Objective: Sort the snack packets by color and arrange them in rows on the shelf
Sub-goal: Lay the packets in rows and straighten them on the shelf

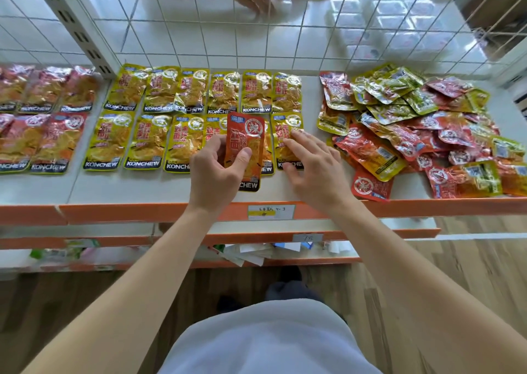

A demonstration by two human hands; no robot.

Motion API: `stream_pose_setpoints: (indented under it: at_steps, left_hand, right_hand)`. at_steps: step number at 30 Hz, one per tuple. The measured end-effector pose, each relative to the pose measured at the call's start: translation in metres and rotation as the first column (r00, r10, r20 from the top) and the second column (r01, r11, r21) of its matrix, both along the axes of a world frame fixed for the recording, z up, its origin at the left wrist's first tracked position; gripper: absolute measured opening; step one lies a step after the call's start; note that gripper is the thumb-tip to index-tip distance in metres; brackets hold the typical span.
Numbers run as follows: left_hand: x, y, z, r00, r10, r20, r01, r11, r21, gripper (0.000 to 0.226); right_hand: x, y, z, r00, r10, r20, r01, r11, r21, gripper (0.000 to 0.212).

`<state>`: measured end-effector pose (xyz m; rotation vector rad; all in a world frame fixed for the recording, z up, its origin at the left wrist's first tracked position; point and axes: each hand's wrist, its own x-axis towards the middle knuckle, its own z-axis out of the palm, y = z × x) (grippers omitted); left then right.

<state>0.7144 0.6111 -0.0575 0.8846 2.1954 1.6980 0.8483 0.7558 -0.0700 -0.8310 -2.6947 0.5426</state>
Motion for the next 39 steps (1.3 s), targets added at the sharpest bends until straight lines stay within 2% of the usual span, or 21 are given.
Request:
stream_pose_setpoints:
  at_steps: [5, 10, 15, 22, 25, 29, 34, 36, 39]
  left_hand:
    - [-0.002, 0.001, 0.002, 0.997, 0.038, 0.068, -0.039, 0.999, 0.003, 0.012]
    - [-0.008, -0.003, 0.010, 0.969, 0.060, 0.238, -0.073, 0.996, 0.045, 0.006]
    - [-0.010, -0.020, 0.022, 0.954, 0.057, 0.293, -0.081, 0.994, 0.070, 0.010]
    - [-0.035, -0.100, 0.045, 0.906, 0.192, 0.376, -0.252, 0.960, 0.118, 0.011]
    - [-0.051, -0.142, 0.054, 0.866, 0.277, 0.417, -0.353, 0.928, 0.118, 0.019]
    - [-0.068, -0.191, 0.057, 0.810, 0.397, 0.431, -0.477, 0.874, 0.091, 0.009]
    - [-0.080, -0.237, 0.060, 0.738, 0.555, 0.384, -0.602, 0.799, 0.002, 0.006]
    - [-0.084, -0.250, 0.063, 0.707, 0.590, 0.390, -0.634, 0.773, -0.021, 0.002]
    - [-0.092, -0.264, 0.073, 0.675, 0.610, 0.415, -0.661, 0.750, -0.027, 0.011]
  right_hand:
    - [0.001, -0.001, 0.000, 1.000, 0.012, -0.009, -0.012, 1.000, 0.010, 0.048]
    - [0.003, -0.005, 0.011, 0.992, -0.019, -0.127, 0.017, 1.000, -0.013, 0.041]
    - [-0.005, -0.031, 0.037, 0.979, 0.003, -0.203, 0.005, 0.999, 0.037, 0.043]
    - [-0.061, -0.107, 0.063, 0.914, 0.161, -0.373, -0.154, 0.987, 0.050, 0.034]
    - [-0.088, -0.139, 0.066, 0.909, 0.240, -0.342, -0.238, 0.970, 0.047, 0.036]
    - [-0.121, -0.177, 0.067, 0.886, 0.380, -0.265, -0.386, 0.922, 0.028, 0.046]
    - [-0.155, -0.210, 0.072, 0.828, 0.515, -0.223, -0.533, 0.846, -0.023, 0.049]
    - [-0.167, -0.218, 0.076, 0.809, 0.556, -0.191, -0.572, 0.819, -0.040, 0.052]
    - [-0.185, -0.228, 0.081, 0.785, 0.601, -0.149, -0.615, 0.786, -0.063, 0.057]
